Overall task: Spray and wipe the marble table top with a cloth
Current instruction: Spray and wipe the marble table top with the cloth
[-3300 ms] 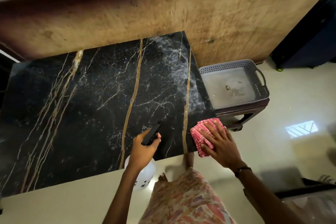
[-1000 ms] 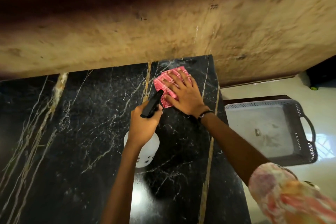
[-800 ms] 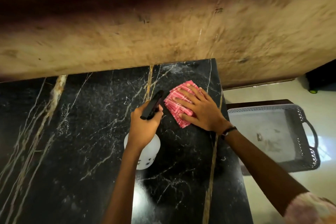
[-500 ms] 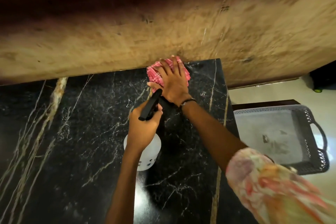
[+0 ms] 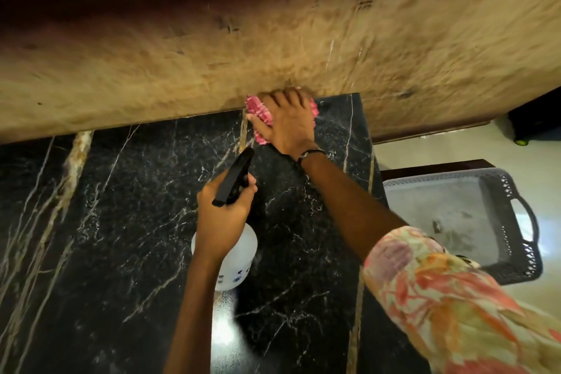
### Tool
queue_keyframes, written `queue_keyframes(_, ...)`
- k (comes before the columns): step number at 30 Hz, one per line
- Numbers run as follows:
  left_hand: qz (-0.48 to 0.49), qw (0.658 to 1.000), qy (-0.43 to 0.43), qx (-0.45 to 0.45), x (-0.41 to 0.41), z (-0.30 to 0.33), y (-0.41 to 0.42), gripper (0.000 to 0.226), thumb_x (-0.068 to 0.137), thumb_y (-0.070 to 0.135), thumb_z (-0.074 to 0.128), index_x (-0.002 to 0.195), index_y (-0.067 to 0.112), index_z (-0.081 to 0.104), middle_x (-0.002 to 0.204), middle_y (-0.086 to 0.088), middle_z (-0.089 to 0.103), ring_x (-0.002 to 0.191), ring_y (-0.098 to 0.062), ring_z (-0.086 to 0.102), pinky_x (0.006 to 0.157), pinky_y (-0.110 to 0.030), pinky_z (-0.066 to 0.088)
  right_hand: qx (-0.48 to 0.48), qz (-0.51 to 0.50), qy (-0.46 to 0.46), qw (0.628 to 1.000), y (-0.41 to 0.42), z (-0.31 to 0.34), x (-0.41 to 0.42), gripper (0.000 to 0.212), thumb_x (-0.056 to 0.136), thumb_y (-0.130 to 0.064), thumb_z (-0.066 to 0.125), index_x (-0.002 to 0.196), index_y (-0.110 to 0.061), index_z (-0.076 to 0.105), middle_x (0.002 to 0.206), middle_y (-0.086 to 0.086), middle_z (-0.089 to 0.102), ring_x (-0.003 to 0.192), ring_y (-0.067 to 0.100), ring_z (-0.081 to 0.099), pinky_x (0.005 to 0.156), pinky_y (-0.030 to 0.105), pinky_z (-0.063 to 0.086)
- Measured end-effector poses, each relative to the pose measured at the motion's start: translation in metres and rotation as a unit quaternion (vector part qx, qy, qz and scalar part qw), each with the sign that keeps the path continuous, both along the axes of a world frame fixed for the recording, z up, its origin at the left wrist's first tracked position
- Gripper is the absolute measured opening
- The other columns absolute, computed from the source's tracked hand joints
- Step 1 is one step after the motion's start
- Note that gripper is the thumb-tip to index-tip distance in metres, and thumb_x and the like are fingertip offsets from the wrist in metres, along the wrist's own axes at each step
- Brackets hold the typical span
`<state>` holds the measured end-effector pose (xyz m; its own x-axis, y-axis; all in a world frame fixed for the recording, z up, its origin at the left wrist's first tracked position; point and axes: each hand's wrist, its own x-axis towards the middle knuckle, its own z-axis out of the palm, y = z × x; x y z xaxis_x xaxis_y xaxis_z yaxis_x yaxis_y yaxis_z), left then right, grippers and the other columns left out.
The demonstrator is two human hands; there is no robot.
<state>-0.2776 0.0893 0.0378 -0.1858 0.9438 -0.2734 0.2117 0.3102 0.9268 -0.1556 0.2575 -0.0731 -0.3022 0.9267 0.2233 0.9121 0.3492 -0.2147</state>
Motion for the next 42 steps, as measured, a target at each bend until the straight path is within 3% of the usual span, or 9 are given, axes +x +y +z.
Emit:
queue_keyframes(4,0.004,1.0,0.0,-0.001,0.002,-0.002,-0.001,0.021,0.087,0.001,0.055,0.079,0.018,0.064,0.053,0.012,0.056,0.044,-0.004,0.048,0.053,-0.026,0.035,-0.019,-0.074,-0.027,0.997,0.007,0.0,0.058,0.06,0.092,-0.065,0.033,0.122,-0.02,0.06,0.12,0.007,0.063,0.119,0.034,0.051,0.112,0.057,0.022)
queue_keyframes(8,0.011,1.0,0.005,-0.002,0.005,-0.003,-0.001,0.019,0.088,0.001,0.055,0.08,0.015,0.064,0.05,0.012,0.055,0.046,-0.008,0.047,0.054,-0.024,0.035,-0.018,-0.154,-0.022,0.988,0.01,0.001,0.092,0.056,0.092,-0.062,0.037,0.123,-0.021,0.06,0.121,0.009,0.064,0.126,0.039,0.047,0.112,0.065,0.016)
queue_keyframes(14,0.008,1.0,0.018,-0.009,0.01,0.002,-0.006,0.022,0.088,0.0,0.054,0.079,0.017,0.063,0.052,0.009,0.055,0.039,-0.007,0.041,0.049,-0.027,0.032,-0.123,-0.254,-0.019,0.959,-0.03,0.01,0.088,0.064,0.095,-0.064,0.026,0.149,-0.03,0.028,0.158,0.007,0.026,0.147,0.035,0.009,0.112,0.06,0.019)
queue_keyframes(19,0.0,1.0,0.007,-0.023,0.026,0.01,-0.009,0.026,0.089,0.0,0.053,0.077,0.022,0.062,0.085,-0.018,0.063,0.041,-0.007,0.041,0.051,-0.028,0.034,-0.058,-0.281,0.007,0.958,-0.121,0.002,0.103,0.061,0.093,-0.063,0.039,0.141,-0.027,0.044,0.15,0.009,0.04,0.144,0.037,0.022,0.105,0.06,0.032)
queue_keyframes(22,-0.012,1.0,0.005,-0.022,0.036,0.011,-0.012,0.025,0.089,0.0,0.053,0.078,0.021,0.062,0.082,-0.016,0.063,0.041,-0.007,0.042,0.051,-0.029,0.033,-0.05,-0.274,-0.002,0.96,-0.139,-0.003,0.107,0.06,0.091,-0.063,0.043,0.138,-0.027,0.048,0.147,0.01,0.044,0.141,0.039,0.029,0.102,0.059,0.034)
queue_keyframes(26,-0.032,0.999,0.004,-0.02,0.046,0.011,-0.015,0.022,0.087,0.002,0.055,0.077,0.02,0.062,0.078,-0.025,0.059,0.038,-0.008,0.036,0.048,-0.031,0.032,-0.06,-0.26,0.0,0.964,-0.092,0.0,0.102,0.059,0.091,-0.062,0.043,0.138,-0.027,0.049,0.146,0.011,0.045,0.137,0.044,0.032,0.099,0.06,0.038)
queue_keyframes(28,-0.039,0.999,0.01,-0.019,0.049,0.009,-0.019,0.025,0.089,-0.002,0.053,0.078,0.019,0.062,0.068,-0.018,0.056,0.037,-0.008,0.036,0.047,-0.029,0.031,-0.099,-0.245,-0.013,0.964,-0.061,0.004,0.101,0.061,0.094,-0.063,0.036,0.144,-0.029,0.039,0.153,0.009,0.036,0.141,0.043,0.024,0.103,0.059,0.035)
queue_keyframes(31,-0.043,0.999,0.013,-0.015,0.053,0.007,-0.023,0.027,0.089,-0.002,0.052,0.079,0.021,0.062,0.075,-0.008,0.062,0.039,-0.005,0.043,0.048,-0.024,0.034,-0.154,-0.231,-0.028,0.96,-0.021,0.011,0.098,0.064,0.095,-0.065,0.025,0.15,-0.032,0.022,0.16,0.005,0.019,0.146,0.038,0.011,0.109,0.056,0.025)
queue_keyframes(42,-0.063,0.997,0.033,-0.003,0.073,0.012,-0.037,0.02,0.083,0.003,0.054,0.08,0.02,0.063,0.082,-0.007,0.065,0.048,-0.002,0.051,0.057,-0.023,0.037,-0.183,-0.299,-0.002,0.936,-0.016,0.014,0.095,0.067,0.097,-0.063,0.02,0.152,-0.025,0.016,0.157,0.009,0.021,0.134,0.035,0.032,0.1,0.047,0.036)
